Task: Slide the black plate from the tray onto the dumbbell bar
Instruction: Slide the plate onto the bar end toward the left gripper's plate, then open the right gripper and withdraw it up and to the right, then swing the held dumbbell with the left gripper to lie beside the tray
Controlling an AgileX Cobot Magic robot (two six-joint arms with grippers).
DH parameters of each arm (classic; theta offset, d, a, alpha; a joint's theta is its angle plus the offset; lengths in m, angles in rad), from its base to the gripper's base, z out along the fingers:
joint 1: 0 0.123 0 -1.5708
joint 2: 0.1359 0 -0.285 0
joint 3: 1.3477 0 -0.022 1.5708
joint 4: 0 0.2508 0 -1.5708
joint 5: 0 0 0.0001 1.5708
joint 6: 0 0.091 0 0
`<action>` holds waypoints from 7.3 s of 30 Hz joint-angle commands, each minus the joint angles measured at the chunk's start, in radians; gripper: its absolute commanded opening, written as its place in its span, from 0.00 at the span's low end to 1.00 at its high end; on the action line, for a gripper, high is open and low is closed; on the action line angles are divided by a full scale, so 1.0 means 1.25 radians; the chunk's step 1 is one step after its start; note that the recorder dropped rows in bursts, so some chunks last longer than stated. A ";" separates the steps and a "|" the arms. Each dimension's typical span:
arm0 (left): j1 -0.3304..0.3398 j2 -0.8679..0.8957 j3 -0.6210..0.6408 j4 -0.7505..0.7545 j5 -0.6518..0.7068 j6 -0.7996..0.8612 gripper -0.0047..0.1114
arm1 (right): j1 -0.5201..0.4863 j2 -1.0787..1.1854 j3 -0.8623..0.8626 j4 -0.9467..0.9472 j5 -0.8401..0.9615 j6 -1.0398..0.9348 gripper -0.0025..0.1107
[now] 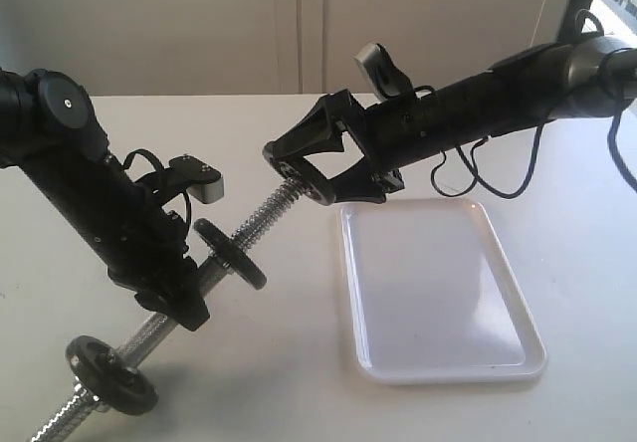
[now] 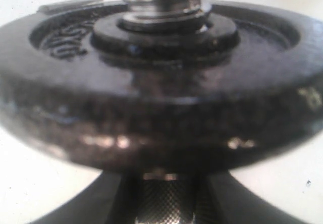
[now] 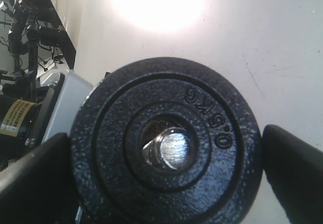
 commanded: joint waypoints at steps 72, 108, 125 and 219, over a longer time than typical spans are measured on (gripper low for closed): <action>-0.002 -0.045 -0.018 -0.139 0.011 -0.033 0.04 | 0.108 0.002 0.000 0.085 0.035 -0.016 0.02; -0.002 -0.045 -0.018 -0.141 0.012 -0.031 0.04 | 0.034 0.002 0.000 -0.015 0.035 0.006 0.95; -0.002 -0.045 -0.018 -0.141 0.012 -0.031 0.04 | -0.073 -0.013 -0.030 -0.143 0.035 0.151 0.48; -0.081 0.062 -0.018 -0.686 -0.435 -0.158 0.04 | -0.027 -1.138 0.512 -0.611 -0.548 0.209 0.02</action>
